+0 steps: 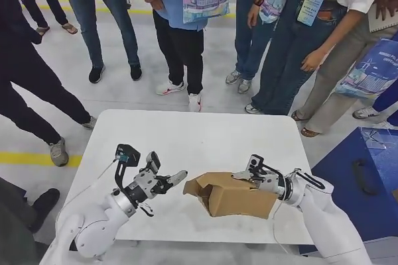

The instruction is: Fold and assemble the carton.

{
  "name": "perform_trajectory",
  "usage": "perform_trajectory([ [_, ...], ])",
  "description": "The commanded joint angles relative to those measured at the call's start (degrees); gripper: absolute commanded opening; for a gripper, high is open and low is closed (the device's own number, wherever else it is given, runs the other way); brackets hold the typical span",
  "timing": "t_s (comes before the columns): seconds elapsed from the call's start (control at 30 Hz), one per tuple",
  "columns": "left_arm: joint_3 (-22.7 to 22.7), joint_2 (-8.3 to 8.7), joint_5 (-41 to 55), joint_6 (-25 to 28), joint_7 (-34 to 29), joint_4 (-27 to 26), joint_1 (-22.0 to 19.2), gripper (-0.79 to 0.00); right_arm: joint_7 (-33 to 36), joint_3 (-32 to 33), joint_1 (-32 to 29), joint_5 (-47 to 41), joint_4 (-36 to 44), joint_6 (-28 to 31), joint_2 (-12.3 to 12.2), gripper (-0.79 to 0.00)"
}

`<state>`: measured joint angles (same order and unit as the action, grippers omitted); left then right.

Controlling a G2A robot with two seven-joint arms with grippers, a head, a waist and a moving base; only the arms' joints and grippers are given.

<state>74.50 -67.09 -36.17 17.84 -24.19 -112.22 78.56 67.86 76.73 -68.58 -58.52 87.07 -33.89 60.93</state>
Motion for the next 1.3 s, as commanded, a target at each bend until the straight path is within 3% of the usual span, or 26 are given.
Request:
perform_trajectory([
  [0.0,-0.5,-0.03,0.7,0.6,-0.3,0.0,-0.2,0.000,0.1,0.0,-0.1,0.2,0.0,0.1,-0.1,-0.785],
  [0.67,-3.5,-0.15,2.4,-0.2,-2.5,-0.5,-1.5,0.000,-0.8,-0.6,1.0,0.8,-0.5,2.3,-0.7,-0.785],
  [1.27,-2.3,0.18,3.7,0.5,-2.1,-1.0,-0.2,0.000,-4.3,-1.3,2.0,2.3,-1.3,5.8,-0.8,-0.785],
])
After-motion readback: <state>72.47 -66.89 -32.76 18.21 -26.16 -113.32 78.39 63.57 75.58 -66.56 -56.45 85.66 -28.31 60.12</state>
